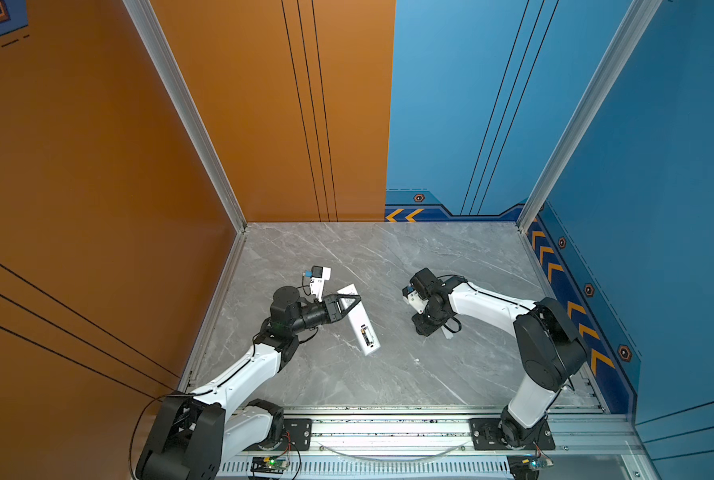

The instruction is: Load the batteries into the remote control

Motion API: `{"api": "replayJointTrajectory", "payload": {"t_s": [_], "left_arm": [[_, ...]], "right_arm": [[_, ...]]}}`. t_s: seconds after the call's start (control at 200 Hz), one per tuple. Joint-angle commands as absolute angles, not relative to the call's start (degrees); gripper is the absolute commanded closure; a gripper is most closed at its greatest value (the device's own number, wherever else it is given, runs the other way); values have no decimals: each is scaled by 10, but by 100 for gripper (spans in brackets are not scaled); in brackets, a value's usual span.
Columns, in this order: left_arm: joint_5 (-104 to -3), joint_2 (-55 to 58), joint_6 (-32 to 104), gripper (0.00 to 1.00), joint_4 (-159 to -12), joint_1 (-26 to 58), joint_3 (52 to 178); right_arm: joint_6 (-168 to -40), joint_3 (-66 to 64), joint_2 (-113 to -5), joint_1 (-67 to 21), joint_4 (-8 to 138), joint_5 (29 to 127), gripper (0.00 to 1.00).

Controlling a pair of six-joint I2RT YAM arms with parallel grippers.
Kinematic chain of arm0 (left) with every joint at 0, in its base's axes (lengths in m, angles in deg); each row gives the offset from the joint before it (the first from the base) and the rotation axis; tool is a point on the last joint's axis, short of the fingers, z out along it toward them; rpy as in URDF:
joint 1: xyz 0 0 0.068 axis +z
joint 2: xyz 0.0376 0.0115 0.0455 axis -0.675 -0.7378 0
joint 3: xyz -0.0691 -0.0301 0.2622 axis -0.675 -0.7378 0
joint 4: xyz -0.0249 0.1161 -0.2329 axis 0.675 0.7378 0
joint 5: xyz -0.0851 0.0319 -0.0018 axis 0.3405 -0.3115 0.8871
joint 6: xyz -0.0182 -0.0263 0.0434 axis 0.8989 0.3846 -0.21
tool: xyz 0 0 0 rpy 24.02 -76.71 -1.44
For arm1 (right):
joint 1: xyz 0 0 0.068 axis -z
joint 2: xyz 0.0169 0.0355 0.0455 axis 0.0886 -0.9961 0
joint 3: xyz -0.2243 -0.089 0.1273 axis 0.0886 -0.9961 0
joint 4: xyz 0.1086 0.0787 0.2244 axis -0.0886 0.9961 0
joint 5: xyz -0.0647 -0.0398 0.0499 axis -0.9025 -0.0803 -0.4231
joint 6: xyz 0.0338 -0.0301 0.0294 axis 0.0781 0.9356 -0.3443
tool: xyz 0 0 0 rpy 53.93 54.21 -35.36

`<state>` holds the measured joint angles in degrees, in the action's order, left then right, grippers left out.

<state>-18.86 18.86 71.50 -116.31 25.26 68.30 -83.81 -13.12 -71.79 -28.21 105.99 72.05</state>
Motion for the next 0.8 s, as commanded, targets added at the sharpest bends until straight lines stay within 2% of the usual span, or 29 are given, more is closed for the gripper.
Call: {"api": "replayJointTrajectory", "payload": {"t_s": [0.0, 0.796], "left_arm": [[-206, 180, 722, 100, -1199, 258, 672], [-211, 125, 740, 100, -1241, 269, 663]], "right_arm": [[-837, -116, -727, -279, 1076, 726, 64], [-834, -111, -754, -278, 1080, 734, 73]]}}
